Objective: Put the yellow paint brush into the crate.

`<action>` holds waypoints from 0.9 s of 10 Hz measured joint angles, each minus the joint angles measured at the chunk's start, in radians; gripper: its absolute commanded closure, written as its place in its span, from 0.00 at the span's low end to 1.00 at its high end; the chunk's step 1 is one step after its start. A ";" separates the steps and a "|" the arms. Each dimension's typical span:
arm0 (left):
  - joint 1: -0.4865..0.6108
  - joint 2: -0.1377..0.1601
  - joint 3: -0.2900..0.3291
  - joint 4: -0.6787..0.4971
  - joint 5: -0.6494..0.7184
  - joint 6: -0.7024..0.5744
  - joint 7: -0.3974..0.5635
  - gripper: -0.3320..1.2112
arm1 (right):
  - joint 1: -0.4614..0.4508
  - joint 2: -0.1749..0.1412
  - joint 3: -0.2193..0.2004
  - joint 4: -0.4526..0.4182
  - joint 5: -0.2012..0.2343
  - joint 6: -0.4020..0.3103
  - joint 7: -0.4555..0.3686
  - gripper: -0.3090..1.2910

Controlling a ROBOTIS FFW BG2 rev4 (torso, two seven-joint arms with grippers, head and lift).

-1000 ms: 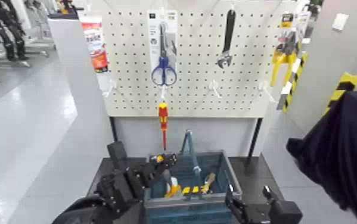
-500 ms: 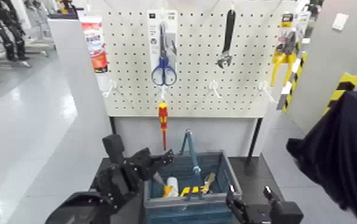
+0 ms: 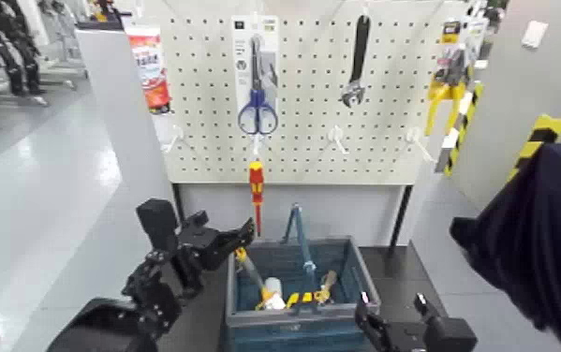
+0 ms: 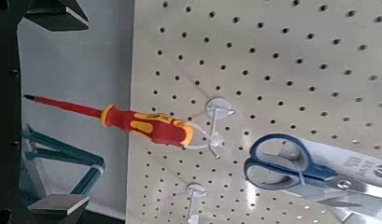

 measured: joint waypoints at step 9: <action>0.358 -0.051 0.121 -0.213 -0.234 -0.068 0.192 0.23 | 0.017 0.004 -0.016 -0.010 0.001 -0.007 0.000 0.28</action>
